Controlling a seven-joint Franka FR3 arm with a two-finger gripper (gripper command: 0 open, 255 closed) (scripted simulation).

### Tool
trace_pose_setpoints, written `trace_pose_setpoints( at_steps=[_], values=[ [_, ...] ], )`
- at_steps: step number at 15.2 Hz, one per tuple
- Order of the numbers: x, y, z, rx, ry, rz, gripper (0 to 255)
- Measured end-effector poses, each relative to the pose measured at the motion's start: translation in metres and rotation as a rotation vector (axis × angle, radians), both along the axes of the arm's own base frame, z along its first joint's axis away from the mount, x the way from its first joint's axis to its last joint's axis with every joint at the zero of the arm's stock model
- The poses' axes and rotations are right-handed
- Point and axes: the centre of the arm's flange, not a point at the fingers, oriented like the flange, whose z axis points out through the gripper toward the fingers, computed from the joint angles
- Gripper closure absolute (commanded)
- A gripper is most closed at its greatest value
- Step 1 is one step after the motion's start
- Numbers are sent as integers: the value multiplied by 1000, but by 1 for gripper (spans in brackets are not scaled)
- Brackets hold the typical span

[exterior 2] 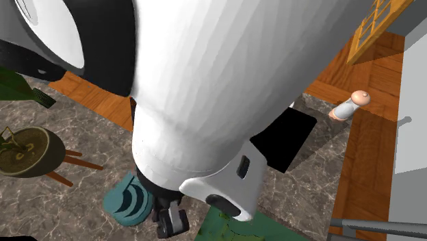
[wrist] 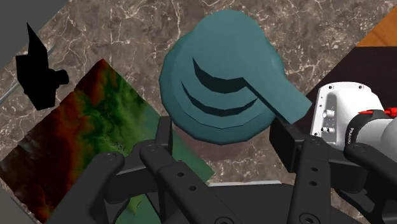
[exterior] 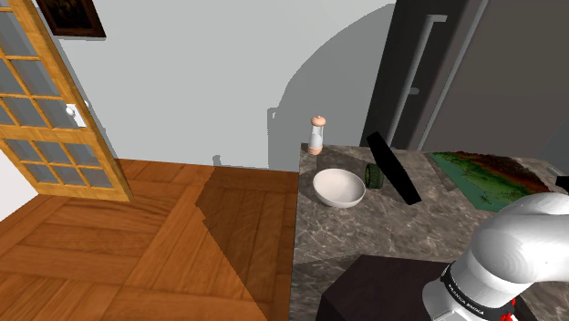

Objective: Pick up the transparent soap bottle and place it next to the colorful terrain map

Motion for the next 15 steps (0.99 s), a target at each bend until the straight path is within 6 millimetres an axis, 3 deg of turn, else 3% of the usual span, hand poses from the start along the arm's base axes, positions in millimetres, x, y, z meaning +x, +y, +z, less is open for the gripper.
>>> trace_pose_setpoints(
  at_steps=[7,15],
  values=[
    [-69,-51,0,0,0,0,255],
    [-75,-55,-40,0,2,0,255]
  ],
)
